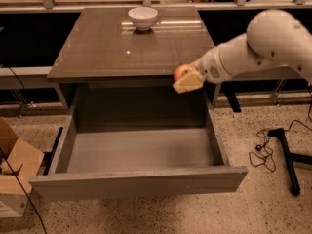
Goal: Pick apple from top drawer and place on counter
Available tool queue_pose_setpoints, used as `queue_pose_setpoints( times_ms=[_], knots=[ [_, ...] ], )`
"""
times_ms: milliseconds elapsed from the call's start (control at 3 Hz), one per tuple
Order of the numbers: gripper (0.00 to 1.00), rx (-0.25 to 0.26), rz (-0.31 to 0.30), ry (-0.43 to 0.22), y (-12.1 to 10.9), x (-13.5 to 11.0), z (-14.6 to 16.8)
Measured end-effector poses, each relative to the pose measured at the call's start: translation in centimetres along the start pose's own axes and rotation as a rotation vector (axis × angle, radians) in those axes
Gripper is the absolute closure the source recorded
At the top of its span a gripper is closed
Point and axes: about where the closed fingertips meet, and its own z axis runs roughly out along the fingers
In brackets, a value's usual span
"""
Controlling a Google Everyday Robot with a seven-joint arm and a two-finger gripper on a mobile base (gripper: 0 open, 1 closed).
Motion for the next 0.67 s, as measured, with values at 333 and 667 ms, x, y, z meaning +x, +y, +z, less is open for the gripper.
queue_pose_setpoints(
  times_ms=[333,667],
  knots=[
    [1.00,-0.011,-0.064,0.039,-3.2,-3.1,-0.4],
    [1.00,-0.057,-0.072,0.057,-5.6,-5.7,2.2]
  ],
)
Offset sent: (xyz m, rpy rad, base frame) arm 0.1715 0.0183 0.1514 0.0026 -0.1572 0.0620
